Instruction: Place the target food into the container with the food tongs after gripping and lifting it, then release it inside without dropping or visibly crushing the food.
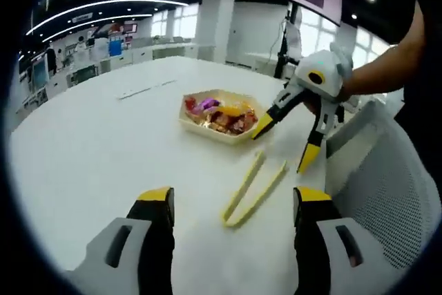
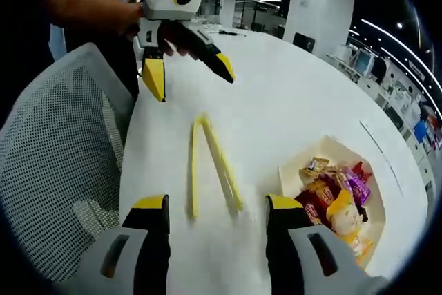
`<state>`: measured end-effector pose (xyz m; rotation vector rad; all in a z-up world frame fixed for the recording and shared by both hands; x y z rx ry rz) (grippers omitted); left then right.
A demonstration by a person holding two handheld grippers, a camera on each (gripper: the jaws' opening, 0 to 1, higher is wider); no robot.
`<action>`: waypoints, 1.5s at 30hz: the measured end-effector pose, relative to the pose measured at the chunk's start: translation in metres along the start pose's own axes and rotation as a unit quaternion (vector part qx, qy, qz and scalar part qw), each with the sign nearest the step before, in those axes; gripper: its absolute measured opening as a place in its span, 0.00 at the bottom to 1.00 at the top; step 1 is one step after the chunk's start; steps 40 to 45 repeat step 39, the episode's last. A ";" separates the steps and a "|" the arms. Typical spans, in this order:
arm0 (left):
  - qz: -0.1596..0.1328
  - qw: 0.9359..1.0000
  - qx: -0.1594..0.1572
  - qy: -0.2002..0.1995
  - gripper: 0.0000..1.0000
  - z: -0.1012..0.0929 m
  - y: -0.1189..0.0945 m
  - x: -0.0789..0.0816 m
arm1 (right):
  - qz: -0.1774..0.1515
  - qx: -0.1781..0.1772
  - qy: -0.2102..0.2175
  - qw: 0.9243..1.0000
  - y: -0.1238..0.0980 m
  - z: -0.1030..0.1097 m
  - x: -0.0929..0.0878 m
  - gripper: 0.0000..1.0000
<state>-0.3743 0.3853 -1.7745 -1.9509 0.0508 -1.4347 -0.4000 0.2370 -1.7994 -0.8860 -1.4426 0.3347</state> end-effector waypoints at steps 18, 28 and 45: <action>-0.056 0.992 0.098 0.054 1.00 0.029 -0.042 0.008 | -0.080 -0.159 0.150 0.972 -0.100 -0.045 -0.028 0.89; -0.065 0.994 0.080 0.026 1.00 0.018 -0.047 0.002 | -0.072 -0.182 0.153 0.969 -0.116 -0.038 -0.048 1.00; -0.077 0.990 0.118 0.009 1.00 0.029 -0.063 -0.015 | -0.085 -0.210 0.171 0.959 -0.125 -0.040 -0.065 1.00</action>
Point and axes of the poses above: the point that each gripper's makers call its tool centre point, and the gripper's own axes: y roughly forward along the fingers, z roughly to its left, x roughly out of its top, the point moved 2 cm from there along -y, roughly backward along the fingers, and after that the axes turned 4 degrees about z, right-handed, at the moved point
